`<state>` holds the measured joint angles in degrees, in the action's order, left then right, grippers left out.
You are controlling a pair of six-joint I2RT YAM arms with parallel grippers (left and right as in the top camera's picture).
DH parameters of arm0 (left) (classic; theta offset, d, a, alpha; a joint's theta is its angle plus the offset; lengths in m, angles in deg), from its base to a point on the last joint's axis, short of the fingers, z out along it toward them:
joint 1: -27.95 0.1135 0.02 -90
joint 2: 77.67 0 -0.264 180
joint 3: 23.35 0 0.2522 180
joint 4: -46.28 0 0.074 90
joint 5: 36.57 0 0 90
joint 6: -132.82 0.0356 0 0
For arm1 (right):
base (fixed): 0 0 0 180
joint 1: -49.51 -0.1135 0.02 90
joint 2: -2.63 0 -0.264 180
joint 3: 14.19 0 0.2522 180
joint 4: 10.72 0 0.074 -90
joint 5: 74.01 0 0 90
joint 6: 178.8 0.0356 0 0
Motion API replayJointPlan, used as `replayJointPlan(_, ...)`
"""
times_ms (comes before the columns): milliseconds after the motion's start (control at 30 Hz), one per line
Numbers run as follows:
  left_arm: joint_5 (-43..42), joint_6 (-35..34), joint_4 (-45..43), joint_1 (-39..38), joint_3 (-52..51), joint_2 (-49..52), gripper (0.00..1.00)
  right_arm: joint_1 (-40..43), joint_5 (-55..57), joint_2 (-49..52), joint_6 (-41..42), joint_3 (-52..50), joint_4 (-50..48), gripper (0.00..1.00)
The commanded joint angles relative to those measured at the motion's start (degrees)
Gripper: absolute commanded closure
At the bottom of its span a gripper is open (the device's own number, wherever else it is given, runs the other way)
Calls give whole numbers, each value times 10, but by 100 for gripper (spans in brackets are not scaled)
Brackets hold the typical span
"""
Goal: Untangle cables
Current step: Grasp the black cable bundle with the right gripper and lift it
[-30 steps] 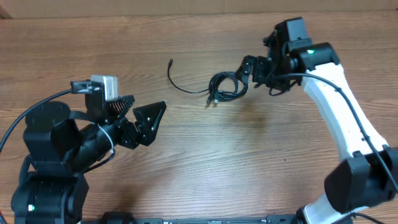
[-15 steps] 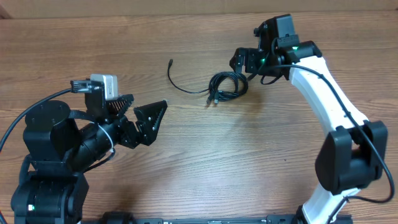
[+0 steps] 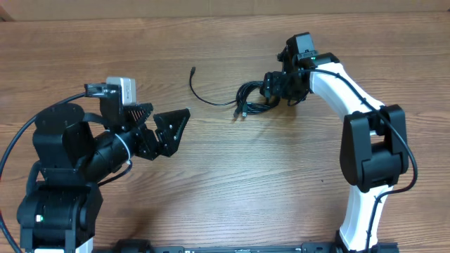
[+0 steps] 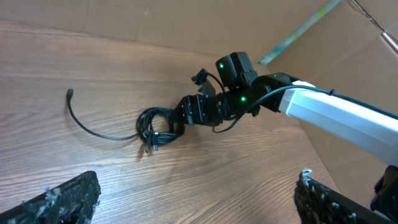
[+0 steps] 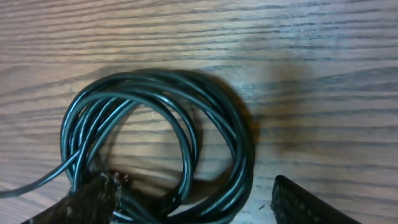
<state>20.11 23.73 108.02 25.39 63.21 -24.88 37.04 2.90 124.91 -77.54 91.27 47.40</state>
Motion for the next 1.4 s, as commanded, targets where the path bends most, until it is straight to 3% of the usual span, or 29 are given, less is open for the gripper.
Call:
replayJointPlan(0, 0, 13, -3, 3, 8, 0, 0, -1, 2, 6, -3, 1, -4, 23)
replayJointPlan(733, -12, 13, -5, 3, 8, 0, 0, -1, 6, 29, -2, -17, -4, 33)
replayJointPlan(800, -12, 13, -5, 3, 8, 0, 0, -1, 7, 36, -2, -17, -2, 41)
replayJointPlan(933, -12, 13, -5, 3, 8, 0, 0, -1, 6, 50, 4, -17, 0, 96)
replayJointPlan(1367, -7, 13, -5, 3, 8, 2, 0, -1, -101, 15, -13, 46, 6, 96)
